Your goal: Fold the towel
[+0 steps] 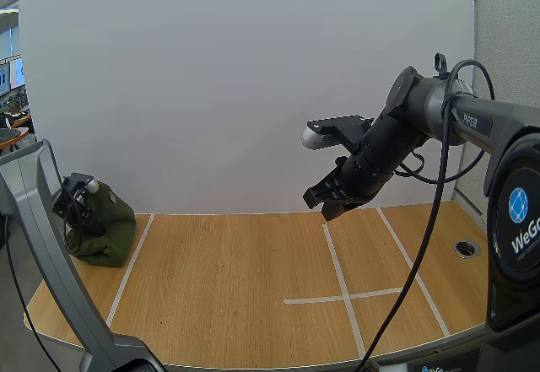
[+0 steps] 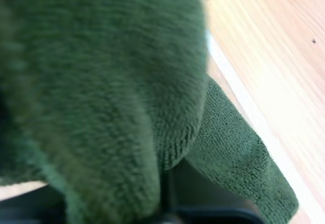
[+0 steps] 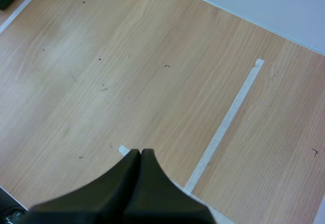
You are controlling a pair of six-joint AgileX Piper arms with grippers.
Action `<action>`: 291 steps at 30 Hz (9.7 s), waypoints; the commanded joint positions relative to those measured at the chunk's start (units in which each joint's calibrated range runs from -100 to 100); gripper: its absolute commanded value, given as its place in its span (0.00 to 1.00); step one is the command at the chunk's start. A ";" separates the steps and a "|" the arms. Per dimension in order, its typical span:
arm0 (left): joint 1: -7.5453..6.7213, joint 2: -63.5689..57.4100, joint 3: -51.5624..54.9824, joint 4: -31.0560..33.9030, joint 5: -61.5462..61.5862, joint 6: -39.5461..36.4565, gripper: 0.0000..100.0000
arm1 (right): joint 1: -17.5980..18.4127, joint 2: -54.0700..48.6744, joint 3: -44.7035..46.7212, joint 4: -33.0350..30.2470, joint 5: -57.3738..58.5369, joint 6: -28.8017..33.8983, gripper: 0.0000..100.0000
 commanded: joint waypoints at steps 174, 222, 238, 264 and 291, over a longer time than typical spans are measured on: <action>-2.04 -138.89 72.67 -14.49 -7.84 -31.63 0.00 | 0.00 -68.12 37.92 -1.59 -64.71 18.06 0.00; -25.83 -138.89 79.00 34.98 -43.99 -63.24 0.00 | 0.05 -68.12 64.37 0.80 -67.93 14.56 0.00; -37.83 -138.89 87.32 65.54 -39.67 -91.83 0.00 | 0.05 -68.12 64.37 0.80 -67.93 14.56 0.00; -27.99 -138.89 94.56 52.99 -60.62 -90.56 0.00 | 0.05 -68.12 64.37 0.80 -67.93 14.56 0.00; -27.99 -138.89 113.50 36.54 -70.20 -79.27 0.00 | 0.05 -68.12 64.37 0.80 -67.93 14.56 0.00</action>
